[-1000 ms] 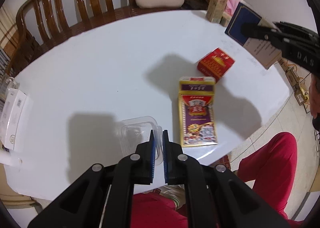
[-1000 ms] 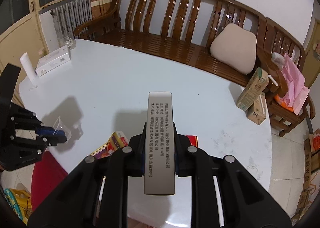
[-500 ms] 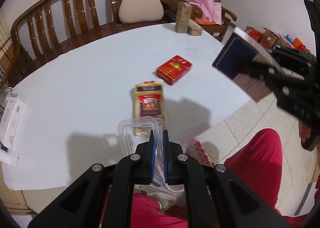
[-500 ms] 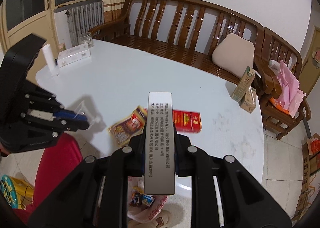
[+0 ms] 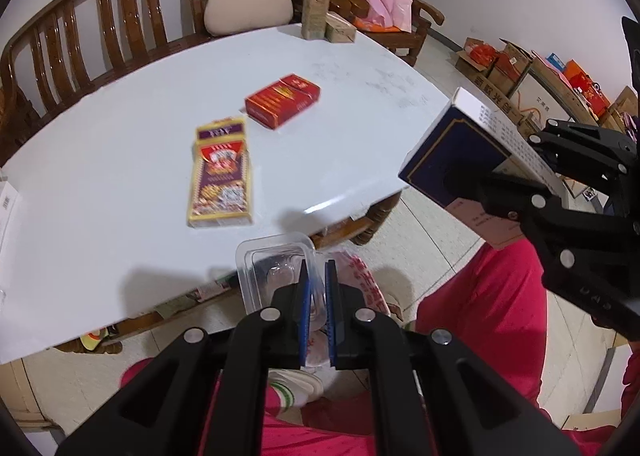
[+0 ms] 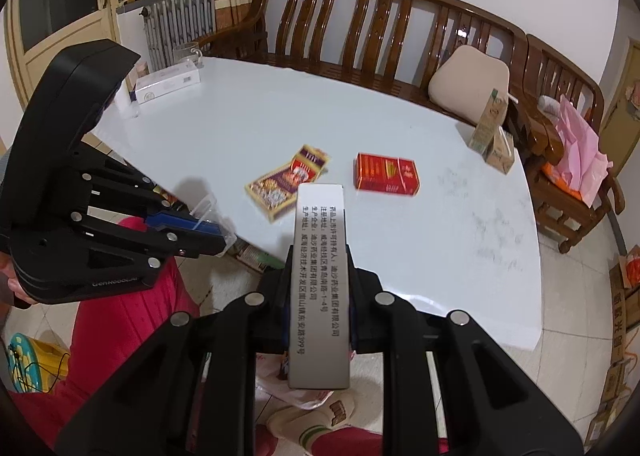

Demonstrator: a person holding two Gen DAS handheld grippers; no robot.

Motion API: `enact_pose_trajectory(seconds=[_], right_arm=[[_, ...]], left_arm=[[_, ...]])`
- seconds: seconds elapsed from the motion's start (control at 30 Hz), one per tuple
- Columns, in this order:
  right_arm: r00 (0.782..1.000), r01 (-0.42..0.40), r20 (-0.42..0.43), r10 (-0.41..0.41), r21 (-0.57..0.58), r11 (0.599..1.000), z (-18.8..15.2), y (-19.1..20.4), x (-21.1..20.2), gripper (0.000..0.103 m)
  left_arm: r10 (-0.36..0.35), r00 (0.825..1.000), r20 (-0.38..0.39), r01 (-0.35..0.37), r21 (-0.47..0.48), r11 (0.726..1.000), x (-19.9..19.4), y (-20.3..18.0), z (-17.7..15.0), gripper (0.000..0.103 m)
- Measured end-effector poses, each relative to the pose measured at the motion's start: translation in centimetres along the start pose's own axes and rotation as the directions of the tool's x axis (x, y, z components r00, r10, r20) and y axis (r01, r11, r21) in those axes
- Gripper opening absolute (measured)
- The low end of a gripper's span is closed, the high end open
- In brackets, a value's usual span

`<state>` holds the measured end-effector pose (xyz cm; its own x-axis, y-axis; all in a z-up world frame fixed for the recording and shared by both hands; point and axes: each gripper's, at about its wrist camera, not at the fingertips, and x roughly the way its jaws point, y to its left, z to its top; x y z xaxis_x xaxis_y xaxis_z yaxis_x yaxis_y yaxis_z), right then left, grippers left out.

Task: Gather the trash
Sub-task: 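Lift the clear cup and white box toward the trash bag, then lower the cup and white box into the bag and open both tools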

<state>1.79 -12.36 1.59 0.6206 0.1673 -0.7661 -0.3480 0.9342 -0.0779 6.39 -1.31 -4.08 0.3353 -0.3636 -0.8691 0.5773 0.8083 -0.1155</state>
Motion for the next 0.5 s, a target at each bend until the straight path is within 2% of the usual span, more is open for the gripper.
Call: enact_pose_trajectory(seconds=[0.23, 0.5], right_arm=[[0.999, -0.022, -0.031, 0.023, 0.034, 0.999, -3.3, 0.7, 0.6, 0.019], [0.995, -0.016, -0.093, 0.024, 0.082, 0.997, -7.2, 0.8, 3.3, 0.019]], left_arm=[[-0.042, 0.998, -0.037, 0.041, -0.004, 0.999, 2.0, -1.5, -2.1, 0.007], [-0.09, 0.99, -0.113, 0.086, -0.034, 0.996, 6.0, -1.8, -4.2, 0.007]])
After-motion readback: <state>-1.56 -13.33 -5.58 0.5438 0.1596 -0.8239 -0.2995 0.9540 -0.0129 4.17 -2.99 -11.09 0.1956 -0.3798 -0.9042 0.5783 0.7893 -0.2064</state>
